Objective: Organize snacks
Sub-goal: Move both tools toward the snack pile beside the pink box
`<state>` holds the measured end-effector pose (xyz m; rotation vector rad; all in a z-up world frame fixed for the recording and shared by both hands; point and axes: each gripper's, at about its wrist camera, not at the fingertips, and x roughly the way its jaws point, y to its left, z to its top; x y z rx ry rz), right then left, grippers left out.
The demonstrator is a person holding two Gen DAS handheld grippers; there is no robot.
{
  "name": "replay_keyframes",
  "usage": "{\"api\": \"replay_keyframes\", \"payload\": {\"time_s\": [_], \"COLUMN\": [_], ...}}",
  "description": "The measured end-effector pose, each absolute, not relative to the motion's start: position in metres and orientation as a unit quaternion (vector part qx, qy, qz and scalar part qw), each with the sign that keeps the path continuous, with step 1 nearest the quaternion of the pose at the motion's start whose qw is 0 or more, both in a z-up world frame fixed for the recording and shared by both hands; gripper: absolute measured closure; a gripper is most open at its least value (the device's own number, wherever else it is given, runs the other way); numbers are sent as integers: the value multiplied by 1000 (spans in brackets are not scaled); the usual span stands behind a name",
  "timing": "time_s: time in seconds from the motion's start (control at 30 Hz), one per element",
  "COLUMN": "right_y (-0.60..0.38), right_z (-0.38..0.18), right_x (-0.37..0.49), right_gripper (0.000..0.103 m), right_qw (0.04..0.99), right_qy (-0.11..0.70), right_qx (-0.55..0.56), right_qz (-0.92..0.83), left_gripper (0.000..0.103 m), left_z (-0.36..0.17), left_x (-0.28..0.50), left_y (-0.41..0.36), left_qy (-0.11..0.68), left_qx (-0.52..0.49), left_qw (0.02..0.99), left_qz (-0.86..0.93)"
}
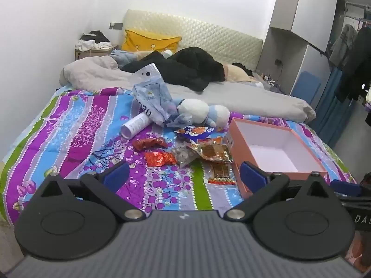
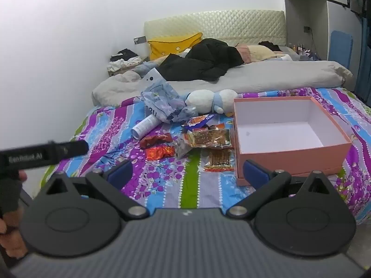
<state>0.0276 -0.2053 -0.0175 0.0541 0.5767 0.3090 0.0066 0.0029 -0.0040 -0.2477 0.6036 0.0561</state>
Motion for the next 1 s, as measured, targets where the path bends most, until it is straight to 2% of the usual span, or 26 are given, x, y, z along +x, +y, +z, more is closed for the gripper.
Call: {"api": "replay_keyframes", "payload": {"time_s": [0.03,0.1,1.0], "right_y": [-204,-211,-214], "right_z": [-17,-17,-15], "right_x": [30,26,22], "right_gripper": [0,0,0], "right_qw": [945,950,945], "right_qy": [287,266,290], "right_qx": [29,50,57], "right_qz": [152,157,142], "left_gripper": [0,0,0], "left_z": [-4,1,18], "left_x": [-1,-12,-17], "left_y": [4,3,-3], "left_qy": [263,249,256], "left_qx": [-119,-113,-107], "left_qw": [957,962,961], "left_qz": [21,16,14]}}
